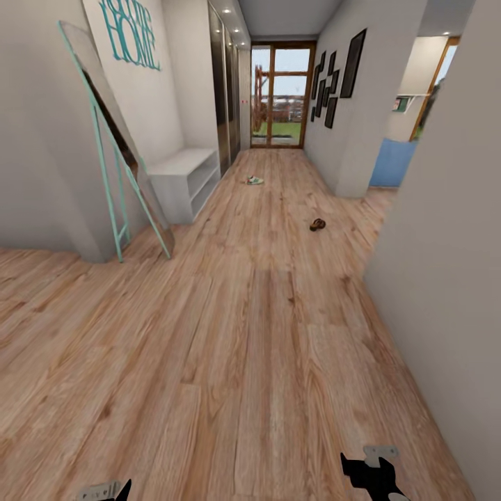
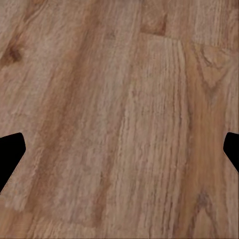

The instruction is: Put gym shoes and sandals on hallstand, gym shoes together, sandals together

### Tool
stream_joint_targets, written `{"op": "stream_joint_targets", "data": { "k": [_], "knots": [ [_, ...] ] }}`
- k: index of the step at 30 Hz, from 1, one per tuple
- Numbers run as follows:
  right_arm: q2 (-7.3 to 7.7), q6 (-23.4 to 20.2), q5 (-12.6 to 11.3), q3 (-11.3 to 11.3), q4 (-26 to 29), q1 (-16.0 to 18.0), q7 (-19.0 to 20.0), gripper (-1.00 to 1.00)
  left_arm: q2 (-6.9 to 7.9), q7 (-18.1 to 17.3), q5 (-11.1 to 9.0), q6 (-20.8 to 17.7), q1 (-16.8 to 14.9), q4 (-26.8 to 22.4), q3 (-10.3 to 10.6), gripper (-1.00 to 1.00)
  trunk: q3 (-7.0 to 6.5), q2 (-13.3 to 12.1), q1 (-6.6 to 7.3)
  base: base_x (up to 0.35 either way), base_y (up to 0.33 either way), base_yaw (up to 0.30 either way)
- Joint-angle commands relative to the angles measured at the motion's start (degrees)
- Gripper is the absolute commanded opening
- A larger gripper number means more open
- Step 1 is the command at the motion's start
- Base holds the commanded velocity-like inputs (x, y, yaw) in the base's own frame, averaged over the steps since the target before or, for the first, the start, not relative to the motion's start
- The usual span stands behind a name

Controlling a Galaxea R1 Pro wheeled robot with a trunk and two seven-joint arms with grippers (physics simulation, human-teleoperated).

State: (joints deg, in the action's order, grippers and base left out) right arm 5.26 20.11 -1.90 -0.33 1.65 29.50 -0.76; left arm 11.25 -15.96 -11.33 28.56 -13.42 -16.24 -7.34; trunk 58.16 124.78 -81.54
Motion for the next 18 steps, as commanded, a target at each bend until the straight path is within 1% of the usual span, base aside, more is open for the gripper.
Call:
{"op": "stream_joint_targets", "data": {
  "k": [1, 18],
  "knots": [
    [0.0, 0.2, -0.2, 0.0, 0.0, 0.0, 0.0, 1.0, 0.0, -0.6, -0.5, 0.0, 0.0, 0.1, -0.1, 1.0, 0.05, 0.0, -0.03, 0.337, 0.0, 0.0],
    [0.01, 0.2, -0.2, 0.0, -0.1, 0.0, 0.0, 1.0, 0.0, -0.6, -0.5, 0.0, 0.0, 0.1, -0.1, 1.0, 0.05, 0.0, -0.03, 0.337, 0.0, 0.0]
  ]
}}
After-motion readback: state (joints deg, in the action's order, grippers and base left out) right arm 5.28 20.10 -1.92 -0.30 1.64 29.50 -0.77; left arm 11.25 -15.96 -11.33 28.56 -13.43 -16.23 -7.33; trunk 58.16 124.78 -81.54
